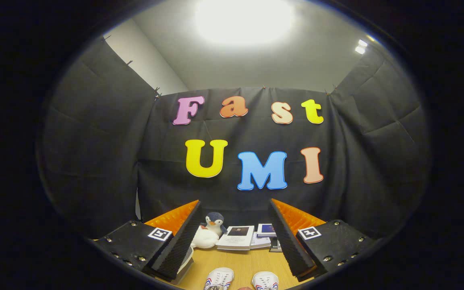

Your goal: Open the storage box then place both shoes into the box .Put the left shoe in first, then the right shoe, with the right side of both shoes facing outward in a uniform manner.

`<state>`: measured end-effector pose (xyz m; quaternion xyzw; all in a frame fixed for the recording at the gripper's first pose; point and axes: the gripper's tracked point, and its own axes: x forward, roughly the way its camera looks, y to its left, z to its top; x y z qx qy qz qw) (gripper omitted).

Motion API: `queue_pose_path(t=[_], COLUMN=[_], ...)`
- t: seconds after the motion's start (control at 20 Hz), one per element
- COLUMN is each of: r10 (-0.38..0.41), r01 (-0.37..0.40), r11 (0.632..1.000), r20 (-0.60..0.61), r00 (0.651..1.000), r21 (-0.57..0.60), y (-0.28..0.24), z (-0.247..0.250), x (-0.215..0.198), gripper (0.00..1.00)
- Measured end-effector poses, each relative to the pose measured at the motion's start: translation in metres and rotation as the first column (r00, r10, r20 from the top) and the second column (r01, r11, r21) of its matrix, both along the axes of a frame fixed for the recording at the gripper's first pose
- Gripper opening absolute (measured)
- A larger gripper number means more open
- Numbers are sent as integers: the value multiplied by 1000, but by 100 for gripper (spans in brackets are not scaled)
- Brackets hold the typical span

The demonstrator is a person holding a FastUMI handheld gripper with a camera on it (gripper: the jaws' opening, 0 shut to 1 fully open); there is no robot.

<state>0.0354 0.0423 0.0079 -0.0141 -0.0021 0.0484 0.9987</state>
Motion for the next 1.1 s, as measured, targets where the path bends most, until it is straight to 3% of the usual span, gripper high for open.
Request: queue_pose_path(t=[0.3,0.6,0.85,1.1], r10=[-4,82,205,300], r01=[5,-54,-73,-64], r11=[999,984,919,852], r20=[-25,-162,-310,-385], r00=[1000,983,928,872], r21=[53,173,387,520], y=[0,21,47,71], z=[-17,-69,-114,-147], x=[-4,-9,-15,-14], gripper=[98,98,99,98])
